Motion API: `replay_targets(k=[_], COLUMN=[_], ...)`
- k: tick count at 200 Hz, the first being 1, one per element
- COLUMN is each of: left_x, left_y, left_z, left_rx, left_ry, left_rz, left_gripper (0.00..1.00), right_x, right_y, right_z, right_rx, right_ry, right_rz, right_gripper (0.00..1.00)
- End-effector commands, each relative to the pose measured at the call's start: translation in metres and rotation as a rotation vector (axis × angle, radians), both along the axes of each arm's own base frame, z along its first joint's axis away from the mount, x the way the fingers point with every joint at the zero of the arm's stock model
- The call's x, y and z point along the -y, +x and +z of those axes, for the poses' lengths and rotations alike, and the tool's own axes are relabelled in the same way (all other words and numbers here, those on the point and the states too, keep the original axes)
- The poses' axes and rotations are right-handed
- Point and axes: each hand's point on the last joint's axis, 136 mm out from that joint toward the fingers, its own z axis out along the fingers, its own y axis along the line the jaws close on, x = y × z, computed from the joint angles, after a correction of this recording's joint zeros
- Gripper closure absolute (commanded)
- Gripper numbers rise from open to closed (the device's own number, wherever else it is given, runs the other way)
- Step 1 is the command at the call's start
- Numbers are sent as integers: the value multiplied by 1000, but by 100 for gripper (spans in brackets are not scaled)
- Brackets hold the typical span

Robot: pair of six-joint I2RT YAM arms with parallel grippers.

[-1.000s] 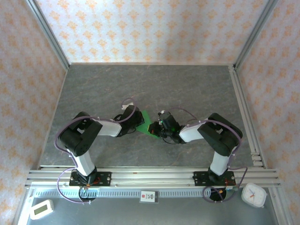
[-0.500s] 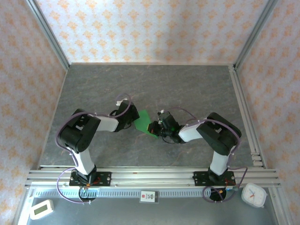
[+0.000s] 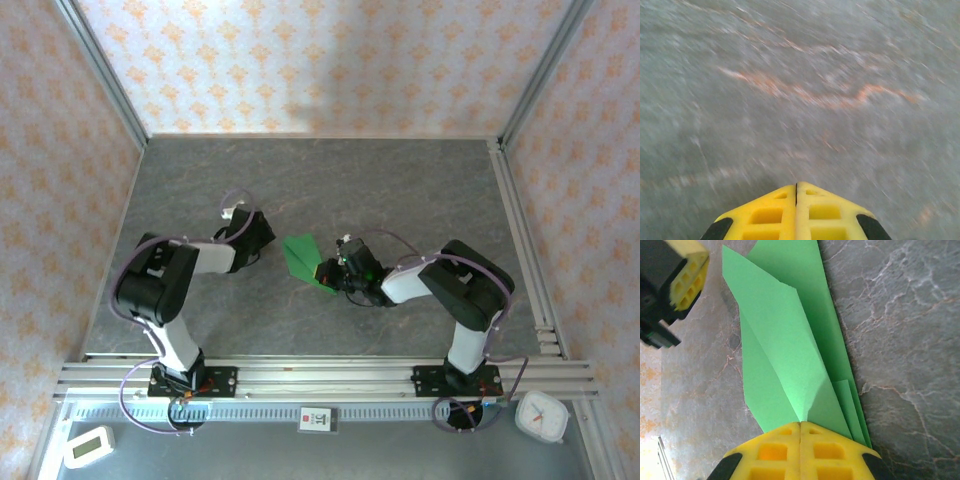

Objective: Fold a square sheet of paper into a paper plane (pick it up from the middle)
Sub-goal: Fourth fold the wing at the center of the table.

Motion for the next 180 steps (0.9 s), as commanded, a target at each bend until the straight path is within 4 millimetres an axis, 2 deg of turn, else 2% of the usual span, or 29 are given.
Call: replay_targets(k=[1, 28, 40, 53, 92, 119, 148, 180], left_x=[53, 108, 122, 128, 128, 109, 94, 90], left_y=[-18, -35, -38, -39, -45, -51, -53, -51], left_z=[31, 43, 40, 30, -11, -39, -53, -53], left_rx=[62, 89, 83, 64, -16, -98, -129, -126], left_ry=[-66, -170, -193, -198, -180, -83, -26, -10], left_rz=[-157, -268, -286, -284, -279, -217, -180, -181], left_gripper=[100, 100, 100, 100, 100, 100, 100, 100], right_x=[76, 74, 73, 72, 69, 71, 88, 114], right_y=[-65, -63, -63, -62, -59, -62, -78, -104], right_z=[-97, -97, -97, -96, -90, -84, -76, -76], right_rx=[-292, -287, -288, -285, -275, -260, -245, -264], right_ry=[-352, -348, -348, -346, -332, -329, -324, -335], right_rz=[-13, -10, -10, -11, -6, 4, 1, -5], right_gripper=[100, 100, 100, 100, 100, 100, 100, 100])
